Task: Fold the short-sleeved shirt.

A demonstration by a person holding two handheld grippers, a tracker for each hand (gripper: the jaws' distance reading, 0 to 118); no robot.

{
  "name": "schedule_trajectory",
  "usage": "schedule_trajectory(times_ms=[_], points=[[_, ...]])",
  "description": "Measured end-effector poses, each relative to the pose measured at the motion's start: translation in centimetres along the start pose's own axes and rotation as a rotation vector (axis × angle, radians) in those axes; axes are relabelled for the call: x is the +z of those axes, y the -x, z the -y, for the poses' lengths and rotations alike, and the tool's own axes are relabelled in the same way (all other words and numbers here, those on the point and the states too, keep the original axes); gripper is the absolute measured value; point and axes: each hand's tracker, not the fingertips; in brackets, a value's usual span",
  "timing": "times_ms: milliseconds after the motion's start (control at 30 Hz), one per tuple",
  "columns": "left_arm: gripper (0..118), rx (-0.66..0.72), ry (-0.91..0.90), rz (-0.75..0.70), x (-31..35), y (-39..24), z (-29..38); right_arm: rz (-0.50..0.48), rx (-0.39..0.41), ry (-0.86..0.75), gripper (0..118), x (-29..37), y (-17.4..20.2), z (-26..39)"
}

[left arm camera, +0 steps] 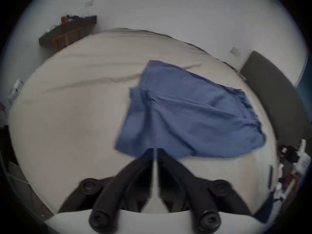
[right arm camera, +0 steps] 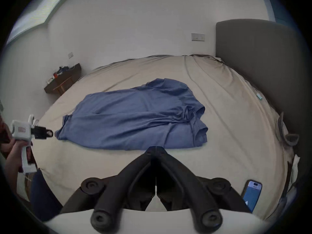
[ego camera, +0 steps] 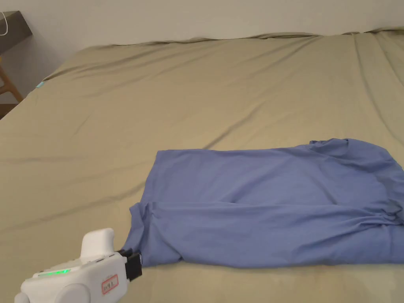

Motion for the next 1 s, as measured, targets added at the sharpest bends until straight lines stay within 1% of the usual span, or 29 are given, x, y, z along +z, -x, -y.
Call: schedule_trajectory(times_ms=[33,67,100,133,167,200,233,267,300,333,367,400,433,500,533,567,600,667,700,733,767,800,833,900,933,1000], points=[[97,-0.014,-0.024,-0.053,-0.8,0.5,-0.5,0.002,-0.001,-0.005,3,0.0,-0.1,-0.2],[118,-0.034,-0.021,-0.099,-2.1,1.0,-1.1,-0.001,-0.007,-0.01,3,0.2,-0.4,-0.6],[118,-0.038,-0.021,-0.07,-2.9,0.8,-1.5,-0.013,-0.022,-0.013,3,0.2,-0.6,-0.8],[118,-0.039,-0.059,-0.07,-3.9,1.3,-0.7,-0.021,-0.038,-0.013,3,0.1,-0.8,-0.9],[118,-0.028,-0.035,-0.083,-5.6,1.7,-0.6,-0.019,-0.053,-0.013,3,0.0,-1.1,-1.0],[118,-0.014,0.029,-0.082,-6.9,1.9,-0.3,-0.014,-0.056,-0.01,3,0.0,-1.3,-1.2],[118,-0.009,0.078,-0.076,-4.7,0.8,-2.1,-0.009,-0.055,-0.007,3,-0.2,-1.4,-1.2],[117,-0.01,0.108,-0.065,-5.3,0.6,-2.2,-0.003,-0.052,-0.005,3,-0.5,-1.5,-1.2],[112,-0.026,0.108,-0.074,-5.6,0.2,-2.3,0.003,-0.048,-0.001,3,-0.6,-1.7,-1.2],[112,-0.032,0.104,-0.075,-5.7,-0.1,-2.4,0.006,-0.047,0.006,3,-0.7,-2.0,-1.2],[110,-0.056,0.118,-0.08,-7.3,-0.4,-2.3,0.007,-0.05,0.02,3,-1.1,-2.3,-1.2],[106,-0.094,0.134,-0.101,-7.2,-0.9,-2.4,0.014,-0.054,0.038,3,-1.4,-2.6,-1.2],[97,-0.11,0.111,-0.084,-6.5,-1.4,-2.4,0.028,-0.056,0.061,3,-1.8,-2.8,-1.1],[42,-0.178,0.039,-0.016,-5.3,-2.5,-2.5,0.057,-0.039,0.123,3,-2.6,-3.6,-1.1],[12,-0.177,0.032,0.046,-4.9,-2.9,-2.5,0.074,-0.029,0.133,3,-3.0,-3.9,-1.2],[9,-0.176,0.023,0.067,-4.4,-3.1,-2.6,0.098,-0.022,0.137,3,-3.4,-4.3,-1.4],[9,-0.149,0.024,0.068,-4.0,-2.9,-2.7,0.102,-0.019,0.139,3,-4.0,-5.1,-1.2],[9,-0.053,0.05,0.147,-3.2,-2.9,-2.8,0.09,-0.01,0.135,3,-5.0,-6.3,-1.9],[9,-0.014,0.043,0.159,-2.9,-2.6,-2.9,0.065,-0.008,0.116,3,-5.5,-6.9,-2.3],[9,0.006,0.037,0.169,-2.6,-2.3,-3.0,0.027,-0.012,0.094,6,-6.1,-7.5,-2.6],[9,0.013,0.033,0.173,-1.5,-3.1,-3.2,0.008,-0.017,0.099,51,-6.9,-8.2,-3.2],[9,0.033,0.039,0.202,-1.2,-3.3,-3.2,0.023,-0.009,0.103,106,-7.9,-8.9,-3.7],[9,0.035,0.039,0.208,-0.9,-3.3,-3.4,0.042,0.0,0.127,118,-9.0,-9.3,-4.1],[9,0.037,0.04,0.211,-1.0,-2.3,-4.2,0.027,0.007,0.102,118,-10.6,-10.0,-4.6],[9,0.011,0.021,0.181,-0.9,-2.0,-4.4,0.033,0.001,0.123,118,-11.5,-10.4,-4.8],[9,0.016,0.022,0.18,-0.8,-1.7,-4.6,0.036,-0.005,0.178,118,-12.1,-10.2,-4.6]])
